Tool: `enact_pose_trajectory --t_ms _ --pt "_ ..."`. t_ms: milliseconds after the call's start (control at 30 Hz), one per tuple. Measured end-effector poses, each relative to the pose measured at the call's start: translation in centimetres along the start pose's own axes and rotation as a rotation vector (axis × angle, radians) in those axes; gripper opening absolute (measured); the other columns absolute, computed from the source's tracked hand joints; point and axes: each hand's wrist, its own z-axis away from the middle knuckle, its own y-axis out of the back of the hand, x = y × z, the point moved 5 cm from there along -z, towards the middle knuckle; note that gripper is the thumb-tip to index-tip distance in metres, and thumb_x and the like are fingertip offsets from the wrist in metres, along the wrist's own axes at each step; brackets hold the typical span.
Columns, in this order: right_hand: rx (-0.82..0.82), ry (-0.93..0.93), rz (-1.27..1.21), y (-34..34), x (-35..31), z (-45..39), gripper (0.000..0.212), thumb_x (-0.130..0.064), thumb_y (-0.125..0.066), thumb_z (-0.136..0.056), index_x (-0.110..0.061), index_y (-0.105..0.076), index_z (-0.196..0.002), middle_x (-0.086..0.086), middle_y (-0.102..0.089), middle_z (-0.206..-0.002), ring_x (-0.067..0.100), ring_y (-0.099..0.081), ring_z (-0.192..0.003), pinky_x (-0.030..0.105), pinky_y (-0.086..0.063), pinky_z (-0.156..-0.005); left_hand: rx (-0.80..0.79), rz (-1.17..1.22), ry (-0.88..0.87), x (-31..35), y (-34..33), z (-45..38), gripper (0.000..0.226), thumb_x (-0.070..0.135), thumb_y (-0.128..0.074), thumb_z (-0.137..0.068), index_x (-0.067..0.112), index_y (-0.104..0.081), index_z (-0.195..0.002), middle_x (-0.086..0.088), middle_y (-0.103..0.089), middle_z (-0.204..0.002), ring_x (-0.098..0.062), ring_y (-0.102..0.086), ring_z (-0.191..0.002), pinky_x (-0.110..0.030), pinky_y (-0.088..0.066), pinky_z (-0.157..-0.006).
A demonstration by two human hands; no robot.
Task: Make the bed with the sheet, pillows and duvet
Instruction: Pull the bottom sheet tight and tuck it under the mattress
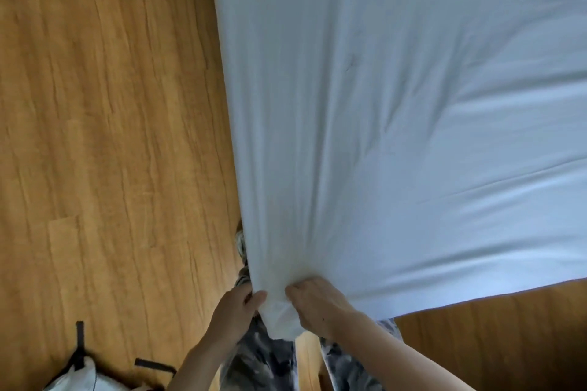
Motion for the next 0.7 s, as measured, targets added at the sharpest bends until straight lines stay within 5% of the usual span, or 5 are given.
enact_pose_trajectory --t_ms 67,200,300,467,700 --pt "0.055 0.033 0.062 -0.5 -0.1 1.2 0.011 -0.003 -0.059 -0.078 -0.01 -0.055 -0.084 0.009 -0.064 -0.08 0.031 -0.059 -0.069 0.031 -0.034 -0.055 0.068 -0.052 0.065 -0.6 -0.2 0.9 0.011 0.025 -0.048 -0.098 0.021 -0.058 -0.101 0.001 -0.064 -0.078 -0.019 -0.061 -0.069 -0.039 -0.047 -0.063" --pt "0.431 0.088 0.09 0.8 1.9 4.4 0.022 -0.013 -0.074 -0.071 -0.019 -0.053 -0.069 -0.003 -0.054 -0.065 0.019 -0.052 -0.057 0.026 -0.04 -0.044 0.551 -0.121 0.148 1.0 0.7 3.3 0.029 0.014 -0.048 -0.097 0.018 -0.049 -0.126 0.0 -0.063 -0.106 -0.021 -0.062 -0.092 -0.037 -0.051 -0.074" --pt "0.824 -0.042 0.071 4.1 7.4 8.1 0.01 -0.012 -0.062 -0.084 -0.009 -0.059 -0.094 0.008 -0.063 -0.091 0.027 -0.054 -0.081 0.035 -0.05 -0.067 0.766 -0.353 -0.284 7.8 -0.7 4.2 0.031 0.006 -0.057 -0.09 0.005 -0.057 -0.121 -0.011 -0.059 -0.122 -0.029 -0.052 -0.114 -0.041 -0.053 -0.082" --pt "1.04 -0.358 0.145 10.5 21.2 13.1 0.049 -0.028 -0.044 -0.096 -0.002 -0.039 -0.137 0.023 -0.043 -0.143 0.037 -0.037 -0.131 0.04 -0.031 -0.109 0.583 -0.689 -0.931 21.3 -9.4 1.0 0.039 0.006 -0.05 -0.09 0.004 -0.056 -0.129 -0.018 -0.049 -0.14 -0.033 -0.045 -0.129 -0.041 -0.041 -0.107" --pt "0.906 -0.439 0.101 11.9 35.2 18.6 0.059 -0.033 -0.036 -0.102 0.002 -0.023 -0.148 0.019 -0.023 -0.156 0.029 -0.019 -0.146 0.043 -0.016 -0.119 0.523 -0.934 -0.968 35.4 -23.8 -5.6 0.052 0.022 -0.044 -0.098 0.002 -0.036 -0.145 -0.02 -0.026 -0.156 -0.034 -0.025 -0.144 -0.045 -0.023 -0.117"
